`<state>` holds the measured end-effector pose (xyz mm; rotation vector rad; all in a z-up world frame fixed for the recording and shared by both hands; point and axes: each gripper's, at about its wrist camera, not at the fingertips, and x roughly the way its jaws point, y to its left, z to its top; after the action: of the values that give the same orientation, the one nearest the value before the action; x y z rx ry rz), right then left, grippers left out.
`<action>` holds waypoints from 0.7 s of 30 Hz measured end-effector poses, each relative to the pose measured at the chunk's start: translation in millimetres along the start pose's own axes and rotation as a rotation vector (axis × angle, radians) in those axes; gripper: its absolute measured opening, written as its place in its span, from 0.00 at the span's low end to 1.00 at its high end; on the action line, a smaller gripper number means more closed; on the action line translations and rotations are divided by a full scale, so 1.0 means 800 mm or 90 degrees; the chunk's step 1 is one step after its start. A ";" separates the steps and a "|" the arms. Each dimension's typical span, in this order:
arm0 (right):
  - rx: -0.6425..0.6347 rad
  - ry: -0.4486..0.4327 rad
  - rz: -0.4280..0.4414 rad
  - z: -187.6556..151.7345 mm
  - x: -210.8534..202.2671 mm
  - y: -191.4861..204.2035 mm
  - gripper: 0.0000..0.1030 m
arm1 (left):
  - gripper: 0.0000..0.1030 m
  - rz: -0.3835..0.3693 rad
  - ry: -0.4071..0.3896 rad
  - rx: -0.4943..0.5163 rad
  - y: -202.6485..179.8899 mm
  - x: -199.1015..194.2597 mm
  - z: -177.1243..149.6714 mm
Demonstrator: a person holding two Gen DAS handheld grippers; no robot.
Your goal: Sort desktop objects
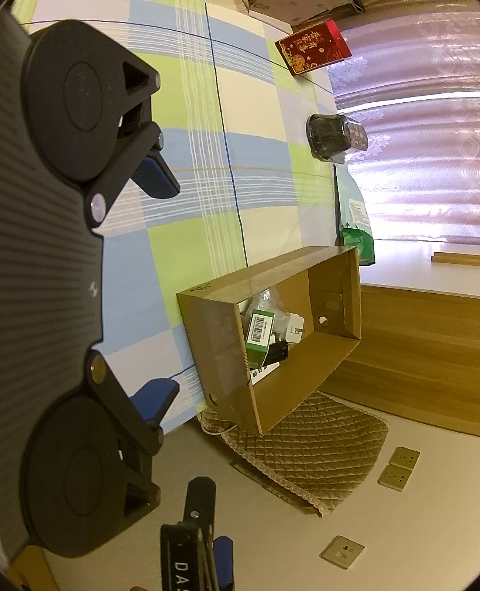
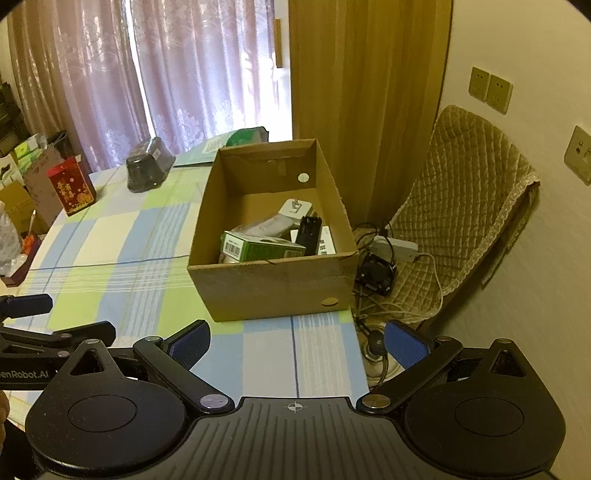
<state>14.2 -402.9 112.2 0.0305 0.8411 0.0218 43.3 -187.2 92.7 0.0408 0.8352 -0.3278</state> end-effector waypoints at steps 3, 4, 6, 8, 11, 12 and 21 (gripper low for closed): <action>-0.004 -0.002 0.002 0.001 -0.005 0.004 0.99 | 0.99 0.005 -0.008 0.003 -0.001 -0.004 -0.003; -0.005 -0.002 0.001 0.001 -0.006 0.005 0.99 | 0.99 0.008 -0.011 0.005 -0.002 -0.005 -0.004; -0.008 -0.002 0.000 0.001 -0.008 0.007 0.99 | 0.99 0.011 -0.013 0.003 -0.002 -0.006 -0.005; -0.008 -0.001 -0.002 0.000 -0.008 0.008 0.99 | 0.99 0.011 -0.014 0.002 0.000 -0.007 -0.006; -0.009 0.003 -0.004 -0.002 -0.008 0.009 0.99 | 0.99 0.013 -0.015 0.003 0.002 -0.010 -0.008; -0.008 0.003 -0.004 -0.003 -0.007 0.009 0.99 | 0.99 0.013 -0.014 0.004 0.002 -0.010 -0.009; -0.011 0.011 0.006 -0.008 -0.002 0.014 0.99 | 0.99 0.017 -0.009 -0.001 0.008 -0.012 -0.014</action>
<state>8.5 -391.4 109.8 0.0181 0.8576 0.0379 31.4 -177.2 91.6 0.0478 0.8196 -0.3015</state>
